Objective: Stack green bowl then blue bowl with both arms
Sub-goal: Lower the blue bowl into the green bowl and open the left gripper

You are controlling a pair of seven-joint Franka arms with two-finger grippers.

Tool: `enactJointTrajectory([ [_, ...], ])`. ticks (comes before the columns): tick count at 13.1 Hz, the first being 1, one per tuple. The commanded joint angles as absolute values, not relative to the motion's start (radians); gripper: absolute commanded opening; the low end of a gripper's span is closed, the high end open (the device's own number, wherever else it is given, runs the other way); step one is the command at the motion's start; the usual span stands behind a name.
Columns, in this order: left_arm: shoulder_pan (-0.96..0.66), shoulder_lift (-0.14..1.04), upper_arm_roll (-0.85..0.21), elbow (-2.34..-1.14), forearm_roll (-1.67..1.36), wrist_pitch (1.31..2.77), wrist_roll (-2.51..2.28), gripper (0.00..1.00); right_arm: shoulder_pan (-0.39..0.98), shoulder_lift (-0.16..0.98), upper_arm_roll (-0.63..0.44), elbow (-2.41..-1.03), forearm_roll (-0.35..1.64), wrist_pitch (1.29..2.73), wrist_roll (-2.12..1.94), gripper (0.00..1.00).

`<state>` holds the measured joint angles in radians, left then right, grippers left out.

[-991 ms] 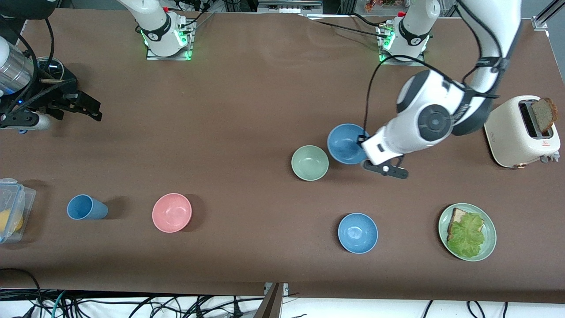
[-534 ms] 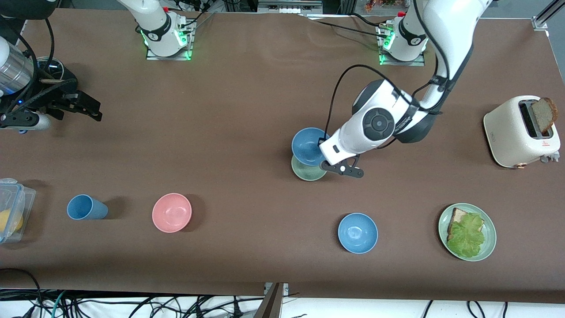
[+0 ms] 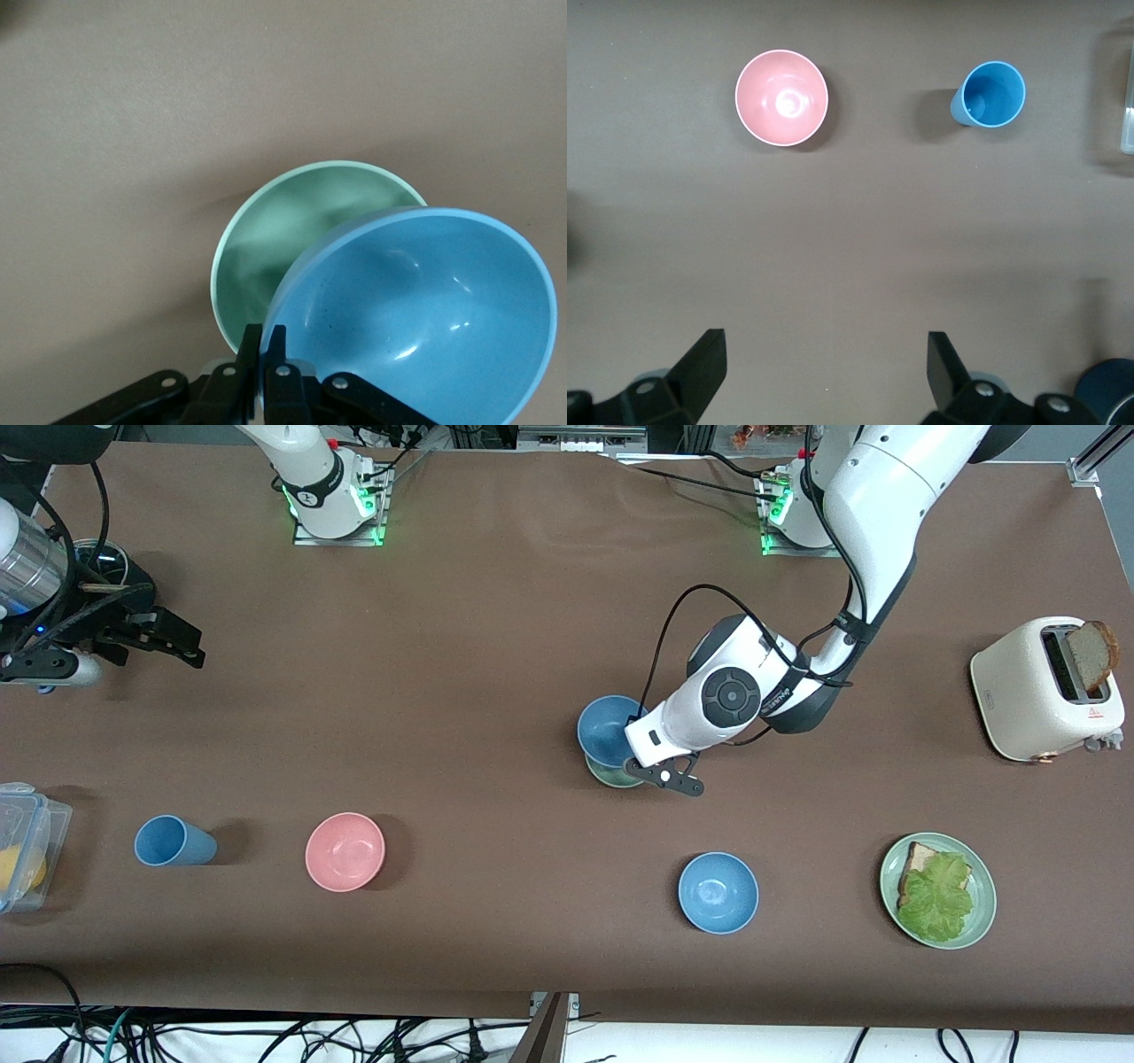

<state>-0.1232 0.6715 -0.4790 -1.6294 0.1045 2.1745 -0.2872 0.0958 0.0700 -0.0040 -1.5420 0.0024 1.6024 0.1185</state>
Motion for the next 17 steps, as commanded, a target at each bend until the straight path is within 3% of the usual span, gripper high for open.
enactJointTrajectory([
  [1, -0.138, 0.681, -0.469, -1.577, 0.155, 2.163, -0.272, 0.00, 0.091, 0.072, 0.000, -1.531, 0.011, 1.601, 0.123, 1.00],
  [5, -0.135, 0.699, -0.469, -1.577, 0.189, 2.163, -0.224, 0.00, 0.091, 0.072, 0.000, -1.531, 0.012, 1.603, 0.123, 1.00],
  [6, -0.132, 0.704, -0.469, -1.578, 0.189, 2.163, -0.218, 0.08, 0.091, 0.072, 0.000, -1.531, 0.012, 1.603, 0.123, 1.00],
  [7, -0.135, 0.710, -0.469, -1.578, 0.180, 2.163, -0.218, 0.67, 0.091, 0.074, 0.000, -1.531, 0.012, 1.603, 0.123, 1.00],
  [8, -0.137, 0.710, -0.469, -1.577, 0.176, 2.163, -0.218, 1.00, 0.091, 0.077, 0.000, -1.531, 0.012, 1.603, 0.123, 1.00],
  [13, -0.104, 0.651, -0.471, -1.575, 0.173, 2.148, -0.229, 1.00, 0.089, 0.078, 0.000, -1.529, 0.011, 1.603, 0.120, 1.00],
  [17, -0.020, 0.516, -0.471, -1.568, 0.172, 2.005, -0.236, 1.00, 0.091, 0.078, 0.000, -1.529, 0.011, 1.601, 0.123, 1.00],
])
